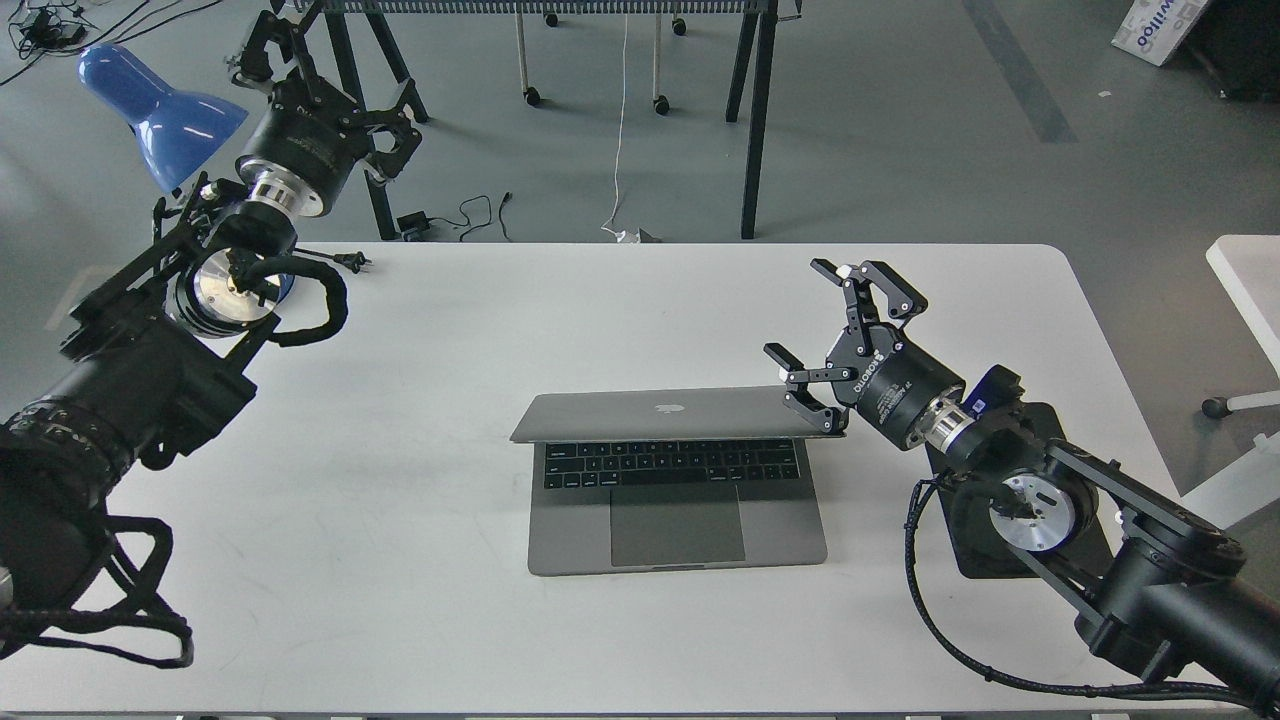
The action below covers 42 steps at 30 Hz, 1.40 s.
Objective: Close notebook with right arm
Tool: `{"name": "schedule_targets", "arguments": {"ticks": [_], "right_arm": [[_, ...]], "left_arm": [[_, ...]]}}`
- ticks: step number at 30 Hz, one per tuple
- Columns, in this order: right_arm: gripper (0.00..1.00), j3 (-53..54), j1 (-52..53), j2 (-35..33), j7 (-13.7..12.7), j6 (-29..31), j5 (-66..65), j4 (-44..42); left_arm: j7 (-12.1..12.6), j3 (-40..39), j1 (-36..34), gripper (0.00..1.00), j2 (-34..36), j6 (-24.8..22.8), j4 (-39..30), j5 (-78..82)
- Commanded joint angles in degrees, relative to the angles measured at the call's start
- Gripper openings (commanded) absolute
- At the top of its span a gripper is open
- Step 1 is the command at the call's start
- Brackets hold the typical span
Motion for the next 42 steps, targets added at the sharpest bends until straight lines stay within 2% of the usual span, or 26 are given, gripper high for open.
{"name": "schedule_targets", "arguments": {"ticks": [1, 15, 29, 42], "right_arm": [[1.00, -1.31, -1.07, 0.35, 0.10, -0.01, -0.18, -0.02], [1.00, -7.20, -4.15, 0.35, 0.63, -0.10, -0.35, -0.98], [1.00, -8.17, -4.94, 3.33, 0.90, -0.27, -3.87, -8.72], [1.00, -10.19, -4.85, 3.86, 0.72, -1.85, -4.84, -8.72]], "left_arm": [[0.00, -0.09, 0.01, 1.00, -0.03, 0.00, 0.00, 0.00], [0.00, -0.09, 0.01, 1.00, -0.03, 0.00, 0.00, 0.00], [0.00, -0.09, 0.01, 1.00, -0.03, 0.00, 0.00, 0.00], [-0.08, -0.09, 0.01, 1.00, -0.03, 0.00, 0.00, 0.00]]}}
